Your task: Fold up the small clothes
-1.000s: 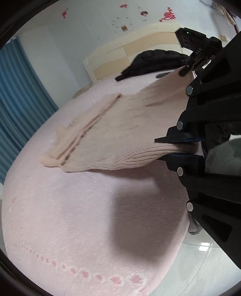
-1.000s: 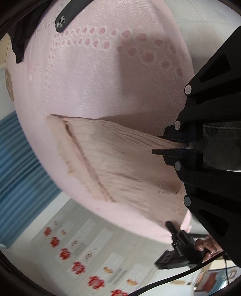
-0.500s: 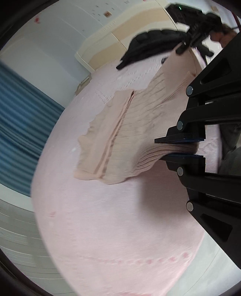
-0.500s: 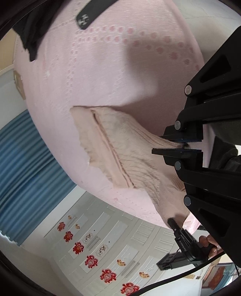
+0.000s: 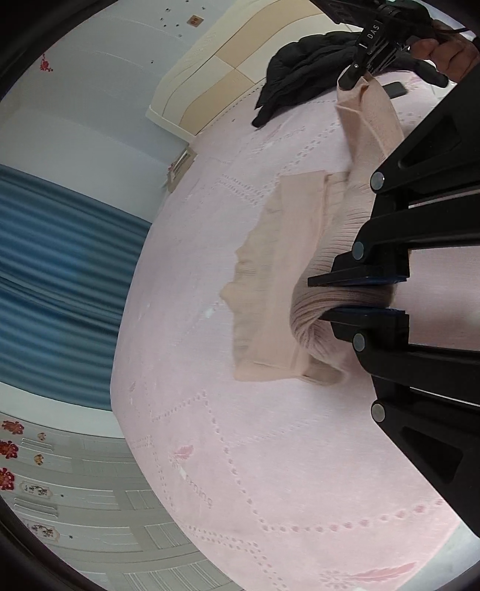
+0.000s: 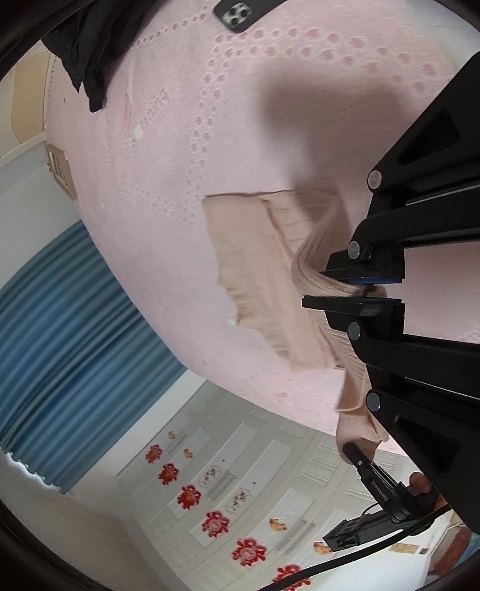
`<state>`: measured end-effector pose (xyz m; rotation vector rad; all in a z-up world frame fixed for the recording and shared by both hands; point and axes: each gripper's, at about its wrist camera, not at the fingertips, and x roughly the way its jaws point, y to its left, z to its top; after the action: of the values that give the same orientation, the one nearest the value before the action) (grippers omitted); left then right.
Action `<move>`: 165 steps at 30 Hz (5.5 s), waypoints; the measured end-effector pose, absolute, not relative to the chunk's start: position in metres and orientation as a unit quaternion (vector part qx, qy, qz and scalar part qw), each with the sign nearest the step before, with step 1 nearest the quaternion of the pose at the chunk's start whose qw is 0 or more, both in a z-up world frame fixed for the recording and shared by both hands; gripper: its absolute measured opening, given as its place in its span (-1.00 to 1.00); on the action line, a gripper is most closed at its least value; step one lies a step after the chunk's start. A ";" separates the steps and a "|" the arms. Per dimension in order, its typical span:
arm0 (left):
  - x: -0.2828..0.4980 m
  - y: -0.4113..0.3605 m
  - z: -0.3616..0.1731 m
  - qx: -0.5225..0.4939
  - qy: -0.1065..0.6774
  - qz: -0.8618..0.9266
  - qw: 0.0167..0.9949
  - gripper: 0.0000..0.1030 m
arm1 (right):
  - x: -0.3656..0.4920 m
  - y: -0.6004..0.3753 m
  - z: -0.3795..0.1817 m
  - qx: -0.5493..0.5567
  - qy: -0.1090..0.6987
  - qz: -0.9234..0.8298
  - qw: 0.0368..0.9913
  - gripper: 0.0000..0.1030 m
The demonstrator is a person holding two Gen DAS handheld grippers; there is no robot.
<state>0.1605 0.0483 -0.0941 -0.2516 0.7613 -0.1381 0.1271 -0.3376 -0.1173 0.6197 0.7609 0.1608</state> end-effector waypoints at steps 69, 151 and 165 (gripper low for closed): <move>0.260 0.106 -0.281 -0.347 0.438 -0.114 0.822 0.11 | 0.239 -0.328 -0.280 0.283 0.469 0.015 0.836 -0.01; 0.145 0.101 -0.257 -0.204 0.491 -0.134 0.836 0.27 | 0.178 -0.186 -0.239 -0.050 0.525 0.031 0.849 -0.16; 0.166 0.083 -0.258 -0.209 0.506 -0.095 0.831 -0.23 | 0.105 -0.197 -0.251 -0.017 0.536 0.039 0.843 -0.16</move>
<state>0.1664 0.0835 -0.2580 -0.4426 1.0732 -0.2020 0.1052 -0.1965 -0.2508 -0.0359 1.1315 0.0825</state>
